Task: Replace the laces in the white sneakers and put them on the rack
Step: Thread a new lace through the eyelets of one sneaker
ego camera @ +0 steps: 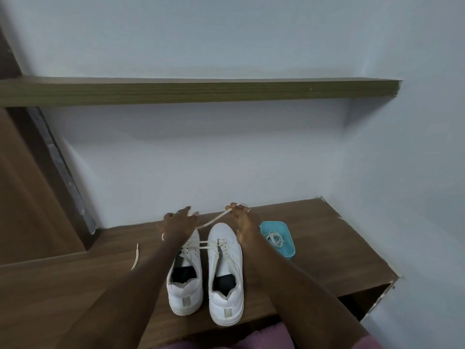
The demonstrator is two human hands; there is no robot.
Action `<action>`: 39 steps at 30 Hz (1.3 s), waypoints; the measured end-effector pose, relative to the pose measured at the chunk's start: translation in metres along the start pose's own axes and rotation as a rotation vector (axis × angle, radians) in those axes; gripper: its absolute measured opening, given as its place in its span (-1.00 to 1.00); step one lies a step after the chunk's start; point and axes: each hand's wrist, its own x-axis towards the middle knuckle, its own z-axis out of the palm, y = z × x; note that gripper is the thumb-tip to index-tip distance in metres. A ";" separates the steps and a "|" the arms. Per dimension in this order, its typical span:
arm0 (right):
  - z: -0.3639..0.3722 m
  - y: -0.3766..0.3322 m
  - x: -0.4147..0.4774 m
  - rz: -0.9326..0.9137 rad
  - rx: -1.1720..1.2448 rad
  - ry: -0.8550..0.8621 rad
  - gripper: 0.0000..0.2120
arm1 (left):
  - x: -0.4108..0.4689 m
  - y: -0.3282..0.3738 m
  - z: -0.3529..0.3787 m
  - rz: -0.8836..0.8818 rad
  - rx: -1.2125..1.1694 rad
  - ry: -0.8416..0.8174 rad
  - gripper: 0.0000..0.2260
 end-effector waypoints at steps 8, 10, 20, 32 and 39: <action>-0.001 0.018 0.000 0.161 0.027 -0.038 -0.90 | -0.006 0.025 0.027 0.230 -0.075 0.002 -0.74; -0.009 0.019 0.012 0.171 0.087 -0.010 -0.95 | -0.005 0.018 0.024 0.203 -0.032 0.071 -0.77; -0.035 0.009 0.036 0.216 0.075 0.068 -0.79 | 0.007 -0.034 0.008 0.156 0.433 0.017 -0.75; -0.049 0.071 0.060 -0.348 -1.446 -0.001 -0.70 | 0.007 -0.029 0.014 0.338 0.767 -0.007 -0.70; -0.049 0.078 0.067 -0.513 -1.806 -0.322 -0.49 | 0.015 -0.041 0.006 0.433 0.894 -0.026 -0.72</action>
